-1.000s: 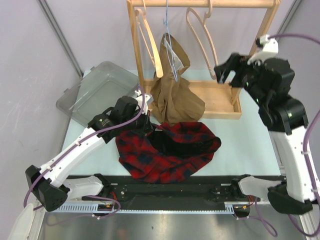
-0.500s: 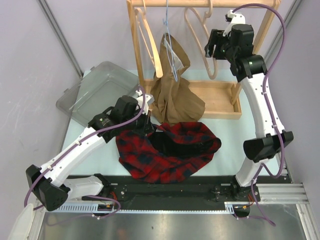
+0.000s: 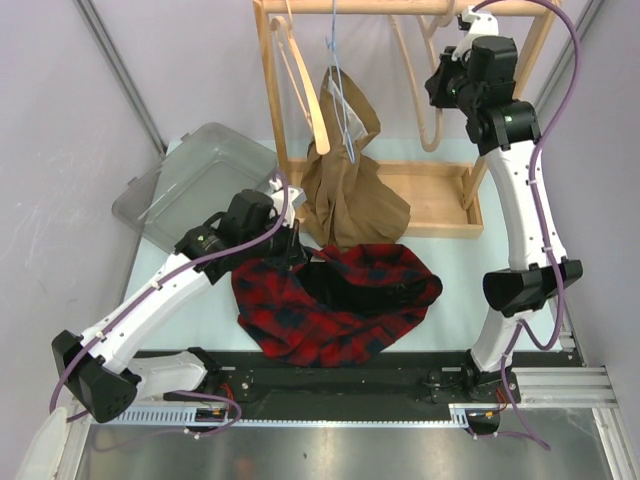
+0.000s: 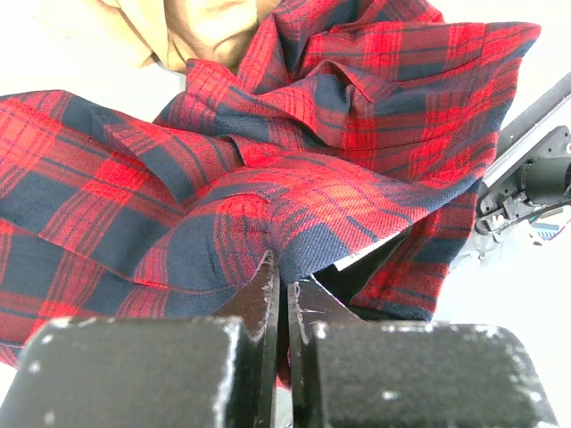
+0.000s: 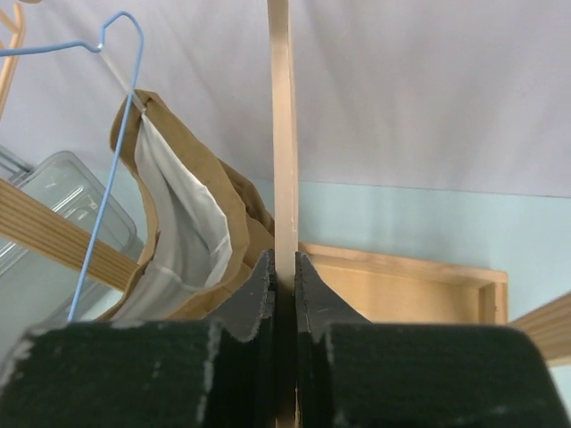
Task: Place the skirt on the hanger
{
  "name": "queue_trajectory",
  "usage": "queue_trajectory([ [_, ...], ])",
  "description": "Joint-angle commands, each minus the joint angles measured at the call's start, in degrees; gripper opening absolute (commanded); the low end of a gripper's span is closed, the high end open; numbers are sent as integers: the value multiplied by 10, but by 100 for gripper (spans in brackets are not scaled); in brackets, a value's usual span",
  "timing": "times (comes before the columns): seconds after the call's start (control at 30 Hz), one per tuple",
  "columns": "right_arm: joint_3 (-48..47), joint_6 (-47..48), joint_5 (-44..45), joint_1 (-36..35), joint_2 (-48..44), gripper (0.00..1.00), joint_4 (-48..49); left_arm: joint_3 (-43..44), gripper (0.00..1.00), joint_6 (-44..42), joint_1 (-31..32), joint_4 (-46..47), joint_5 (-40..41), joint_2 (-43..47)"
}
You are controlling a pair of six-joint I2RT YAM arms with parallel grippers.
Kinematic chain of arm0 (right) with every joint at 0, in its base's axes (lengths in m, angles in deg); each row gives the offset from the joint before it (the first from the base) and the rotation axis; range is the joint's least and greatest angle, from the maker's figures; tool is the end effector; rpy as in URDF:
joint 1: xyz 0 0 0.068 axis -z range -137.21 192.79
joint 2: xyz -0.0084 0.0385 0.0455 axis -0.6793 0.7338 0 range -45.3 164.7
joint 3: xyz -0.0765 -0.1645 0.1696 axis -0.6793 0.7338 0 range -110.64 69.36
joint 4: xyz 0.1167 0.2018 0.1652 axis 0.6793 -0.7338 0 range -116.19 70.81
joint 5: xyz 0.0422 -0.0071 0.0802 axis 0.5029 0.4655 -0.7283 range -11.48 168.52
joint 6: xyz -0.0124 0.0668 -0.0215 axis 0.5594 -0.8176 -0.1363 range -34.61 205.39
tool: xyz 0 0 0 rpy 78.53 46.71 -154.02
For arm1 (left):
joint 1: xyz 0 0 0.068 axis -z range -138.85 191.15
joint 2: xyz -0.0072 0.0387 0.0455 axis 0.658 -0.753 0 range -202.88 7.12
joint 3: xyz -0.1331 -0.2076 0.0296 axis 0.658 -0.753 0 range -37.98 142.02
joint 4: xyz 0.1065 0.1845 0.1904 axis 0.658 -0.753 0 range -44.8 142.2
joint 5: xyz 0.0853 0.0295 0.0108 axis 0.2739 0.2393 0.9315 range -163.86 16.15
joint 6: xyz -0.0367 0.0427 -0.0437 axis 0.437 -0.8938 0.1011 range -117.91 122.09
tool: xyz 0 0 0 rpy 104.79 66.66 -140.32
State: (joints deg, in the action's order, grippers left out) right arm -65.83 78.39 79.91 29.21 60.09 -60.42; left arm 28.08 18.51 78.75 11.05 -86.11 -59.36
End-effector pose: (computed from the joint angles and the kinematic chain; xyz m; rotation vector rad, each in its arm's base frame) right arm 0.4070 0.0970 0.5040 -0.0844 1.7742 0.2385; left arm 0.2255 -0.1893 0.3033 0.5514 2.3224 -0.7152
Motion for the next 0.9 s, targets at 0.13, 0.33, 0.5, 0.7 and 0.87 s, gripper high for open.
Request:
queue_trajectory([
  [0.13,73,32,-8,0,-137,0,69,8,2,-8,-14,32,-8,-7],
  [0.33,149,48,-31,-20,-209,0,71,14,1,-15,-23,31,-7,-15],
  [0.5,205,49,-39,-37,-279,0,16,25,0,-24,-31,27,-5,-23],
  [0.7,399,11,-27,-118,-437,0,5,44,0,-39,-42,16,9,-37],
  [0.87,460,-42,-21,-155,-550,0,-87,51,0,-59,-66,8,20,-46],
])
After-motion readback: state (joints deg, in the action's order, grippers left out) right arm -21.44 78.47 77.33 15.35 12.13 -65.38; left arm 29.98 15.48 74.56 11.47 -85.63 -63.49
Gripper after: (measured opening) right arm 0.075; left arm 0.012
